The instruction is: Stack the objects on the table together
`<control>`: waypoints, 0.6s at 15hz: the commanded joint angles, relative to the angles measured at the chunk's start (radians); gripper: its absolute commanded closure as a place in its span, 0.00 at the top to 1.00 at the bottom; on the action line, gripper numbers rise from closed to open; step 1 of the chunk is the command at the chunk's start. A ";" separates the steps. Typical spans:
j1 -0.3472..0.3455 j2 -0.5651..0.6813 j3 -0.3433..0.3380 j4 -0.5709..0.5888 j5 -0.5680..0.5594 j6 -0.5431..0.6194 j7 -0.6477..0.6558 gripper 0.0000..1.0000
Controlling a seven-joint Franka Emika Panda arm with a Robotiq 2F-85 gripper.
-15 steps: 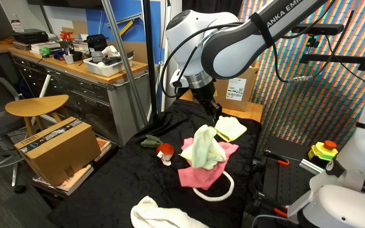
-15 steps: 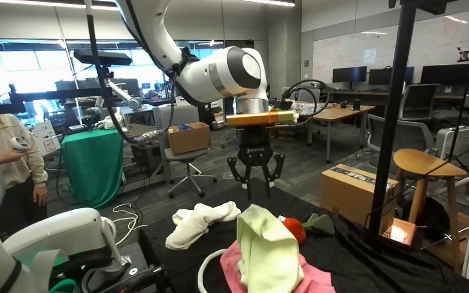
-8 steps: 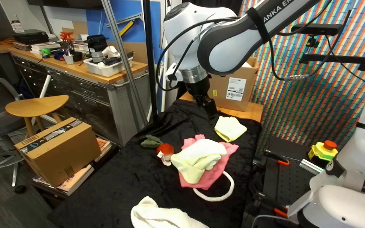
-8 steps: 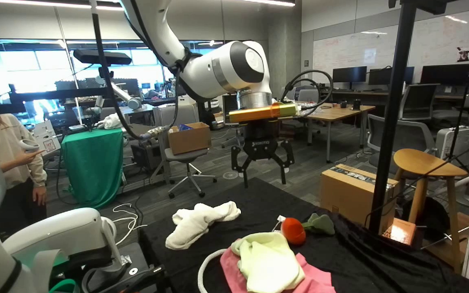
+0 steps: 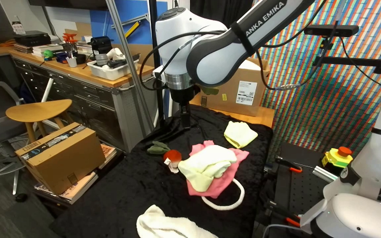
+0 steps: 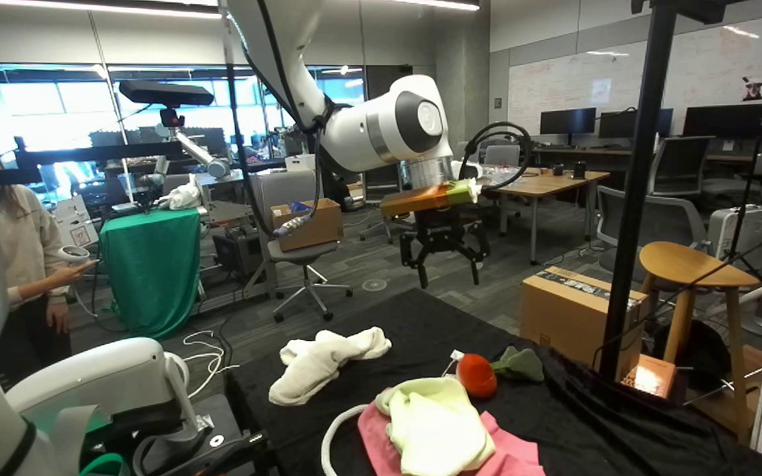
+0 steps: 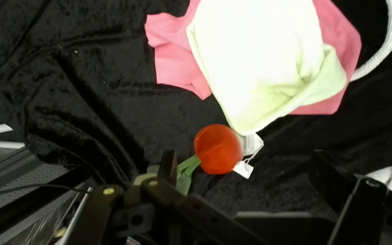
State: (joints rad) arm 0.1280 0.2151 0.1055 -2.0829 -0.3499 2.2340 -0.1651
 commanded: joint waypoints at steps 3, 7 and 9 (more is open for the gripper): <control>0.039 0.181 -0.017 0.153 0.005 0.078 0.207 1.00; 0.079 0.280 -0.046 0.219 0.001 0.116 0.354 1.00; 0.099 0.331 -0.063 0.252 0.001 0.125 0.404 1.00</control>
State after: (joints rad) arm 0.1881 0.4675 0.0766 -1.9061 -0.3499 2.3418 0.1615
